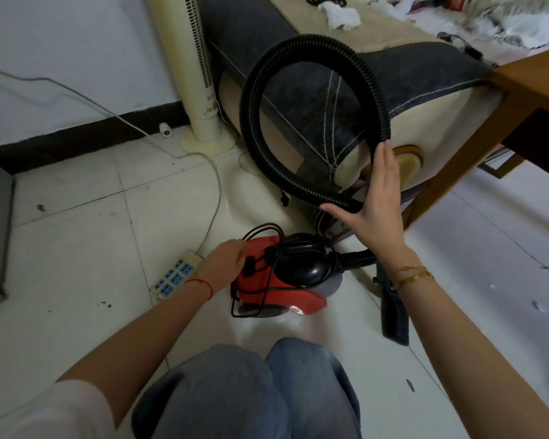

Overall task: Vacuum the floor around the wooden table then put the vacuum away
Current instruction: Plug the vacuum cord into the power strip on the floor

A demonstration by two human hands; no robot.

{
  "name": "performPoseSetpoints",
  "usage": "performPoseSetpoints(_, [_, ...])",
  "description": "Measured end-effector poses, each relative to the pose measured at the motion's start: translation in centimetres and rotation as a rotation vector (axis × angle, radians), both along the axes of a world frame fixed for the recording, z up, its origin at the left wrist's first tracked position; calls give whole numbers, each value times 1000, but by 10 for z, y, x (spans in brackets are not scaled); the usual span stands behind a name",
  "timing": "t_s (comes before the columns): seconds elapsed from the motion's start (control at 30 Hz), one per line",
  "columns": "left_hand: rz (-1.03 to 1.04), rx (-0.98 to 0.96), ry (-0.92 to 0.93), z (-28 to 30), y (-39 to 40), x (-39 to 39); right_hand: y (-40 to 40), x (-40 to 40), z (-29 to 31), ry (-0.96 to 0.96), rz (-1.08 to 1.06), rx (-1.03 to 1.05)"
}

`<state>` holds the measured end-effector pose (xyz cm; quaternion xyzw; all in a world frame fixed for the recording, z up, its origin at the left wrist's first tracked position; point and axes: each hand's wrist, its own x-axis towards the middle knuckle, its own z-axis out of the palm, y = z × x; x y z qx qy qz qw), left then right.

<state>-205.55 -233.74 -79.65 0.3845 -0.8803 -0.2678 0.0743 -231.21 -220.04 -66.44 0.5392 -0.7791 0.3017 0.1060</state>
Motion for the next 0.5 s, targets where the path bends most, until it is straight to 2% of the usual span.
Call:
performPoseSetpoints(0.1, [70, 12, -48, -6, -7, 28, -5, 26, 2, 191, 56, -205])
performPoseSetpoints(0.2, [147, 84, -79, -15, -7, 49, -13, 51, -6, 294, 145, -290])
performPoseSetpoints(0.27, [184, 130, -97, -21, -2, 57, -18, 66, -18, 297, 274, -220])
performPoseSetpoints(0.37, [160, 156, -105, -27, 7, 60, -22, 80, -47, 249, 411, 37])
performPoseSetpoints(0.5, [116, 179, -92, -29, 13, 46, -19, 84, -85, 106, 330, 282])
